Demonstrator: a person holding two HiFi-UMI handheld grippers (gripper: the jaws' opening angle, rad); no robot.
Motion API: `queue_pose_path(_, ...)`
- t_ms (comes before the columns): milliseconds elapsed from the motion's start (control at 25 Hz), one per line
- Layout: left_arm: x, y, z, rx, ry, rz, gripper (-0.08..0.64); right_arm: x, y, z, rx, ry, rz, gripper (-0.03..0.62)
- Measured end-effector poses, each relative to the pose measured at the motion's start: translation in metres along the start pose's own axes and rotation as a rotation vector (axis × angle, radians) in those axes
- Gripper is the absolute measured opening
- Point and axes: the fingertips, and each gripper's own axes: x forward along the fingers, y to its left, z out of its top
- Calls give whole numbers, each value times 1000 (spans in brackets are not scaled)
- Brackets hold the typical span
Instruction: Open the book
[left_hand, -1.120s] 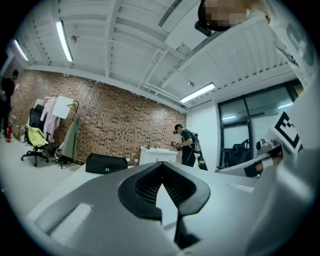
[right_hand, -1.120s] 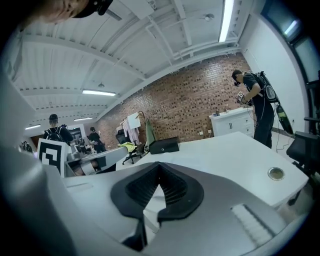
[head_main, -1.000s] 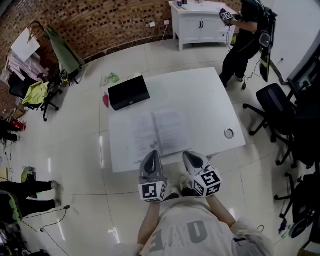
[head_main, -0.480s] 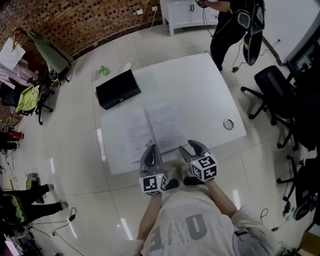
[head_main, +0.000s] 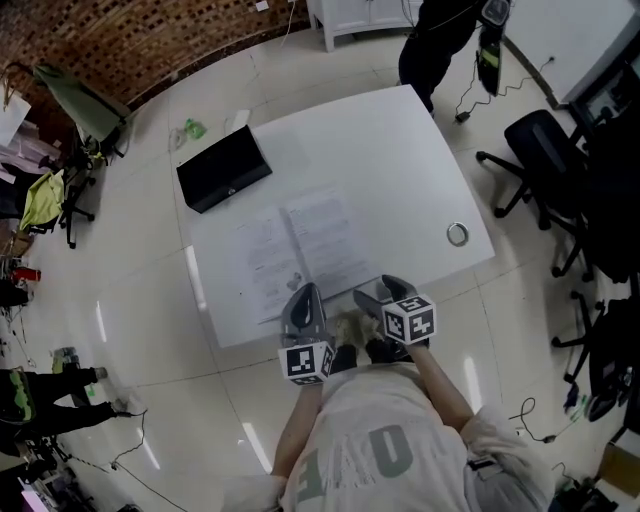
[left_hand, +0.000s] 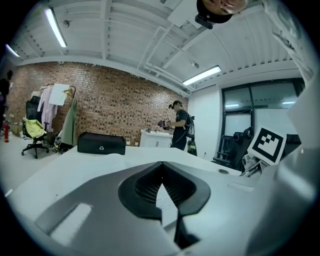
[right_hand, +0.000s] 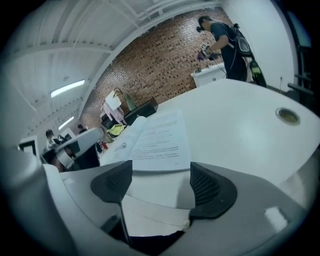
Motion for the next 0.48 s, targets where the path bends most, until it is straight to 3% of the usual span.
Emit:
queue_pose_path(160,-3,8,-3,-12,6,21,15,3,14,0,280,-51,133,421)
queue_pose_path(320,-8,14,-7,-21,16,37,15,5,18,9,476,-113,224,448)
queue_pose_path(480,-10,17,-8,-30,14,47,15,1,15,23,897,-238,411,468)
